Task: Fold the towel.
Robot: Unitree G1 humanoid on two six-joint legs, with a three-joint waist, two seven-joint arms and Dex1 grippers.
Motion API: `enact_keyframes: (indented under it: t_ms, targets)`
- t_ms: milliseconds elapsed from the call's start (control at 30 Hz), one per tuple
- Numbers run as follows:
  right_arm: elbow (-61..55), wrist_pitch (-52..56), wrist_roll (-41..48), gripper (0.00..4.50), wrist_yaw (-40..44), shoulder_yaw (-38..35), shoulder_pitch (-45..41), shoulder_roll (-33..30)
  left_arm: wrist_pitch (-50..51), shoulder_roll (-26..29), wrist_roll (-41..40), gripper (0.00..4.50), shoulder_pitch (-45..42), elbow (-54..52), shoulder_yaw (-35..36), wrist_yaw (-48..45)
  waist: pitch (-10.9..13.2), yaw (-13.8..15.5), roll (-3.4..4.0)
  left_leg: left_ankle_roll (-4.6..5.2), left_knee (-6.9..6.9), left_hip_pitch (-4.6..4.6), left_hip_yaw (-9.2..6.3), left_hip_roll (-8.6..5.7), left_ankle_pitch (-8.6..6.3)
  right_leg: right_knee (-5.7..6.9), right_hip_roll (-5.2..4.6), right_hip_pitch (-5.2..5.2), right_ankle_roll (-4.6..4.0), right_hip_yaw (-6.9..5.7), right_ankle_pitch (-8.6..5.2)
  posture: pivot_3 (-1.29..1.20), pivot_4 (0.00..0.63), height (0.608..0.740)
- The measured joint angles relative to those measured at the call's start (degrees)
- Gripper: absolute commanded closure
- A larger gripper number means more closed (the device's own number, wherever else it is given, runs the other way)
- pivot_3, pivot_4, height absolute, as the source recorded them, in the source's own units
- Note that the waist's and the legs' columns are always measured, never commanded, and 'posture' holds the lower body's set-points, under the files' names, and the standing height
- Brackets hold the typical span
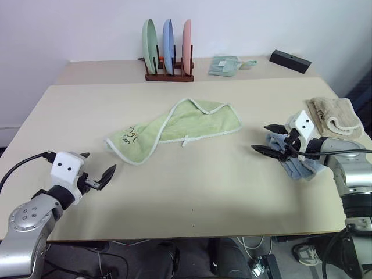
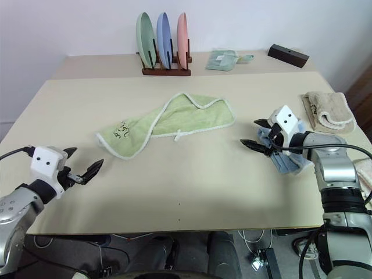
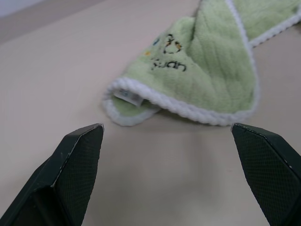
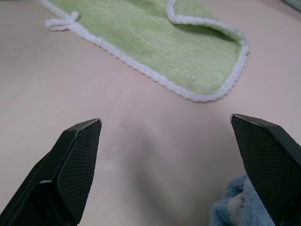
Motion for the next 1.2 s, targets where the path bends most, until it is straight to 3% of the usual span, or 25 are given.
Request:
enact_keyframes:
  t_ms: [500, 900, 1200]
  targets:
    - [-4.1, 0.0, -1.4, 0.00, -3.9, 2.5, 1.2, 3.6, 2.5, 2.0, -0.7, 0.05, -3.3, -1.2, -2.2, -0.9, 0.0, 0.2, 0.00, -0.09, 0.01, -0.02, 0.01, -0.01, 0.03, -0.02, 0.00, -0.01, 0.01, 0.02, 0.00, 0.00, 0.150, 0.726]
    - [-8.7, 1.5, -1.2, 0.00, -6.8, 4.5, 1.4, 6.9, 6.1, 4.3, 3.5, 0.05, -10.5, -3.3, -18.1, -1.6, 0.0, 0.2, 0.00, -0.24, 0.00, -0.03, 0.01, -0.02, 0.12, -0.01, 0.01, -0.03, 0.01, 0.04, 0.00, 0.00, 0.150, 0.726]
    - [-11.5, 2.4, -0.7, 0.00, -8.7, 4.6, 4.4, 8.3, 6.5, 2.0, 13.4, 0.05, -22.4, 11.1, -28.3, 2.3, 0.0, 0.0, -0.02, -0.26, 0.00, -0.01, 0.02, -0.06, 0.14, 0.01, 0.03, -0.06, 0.03, 0.07, 0.02, 0.00, 0.150, 0.726]
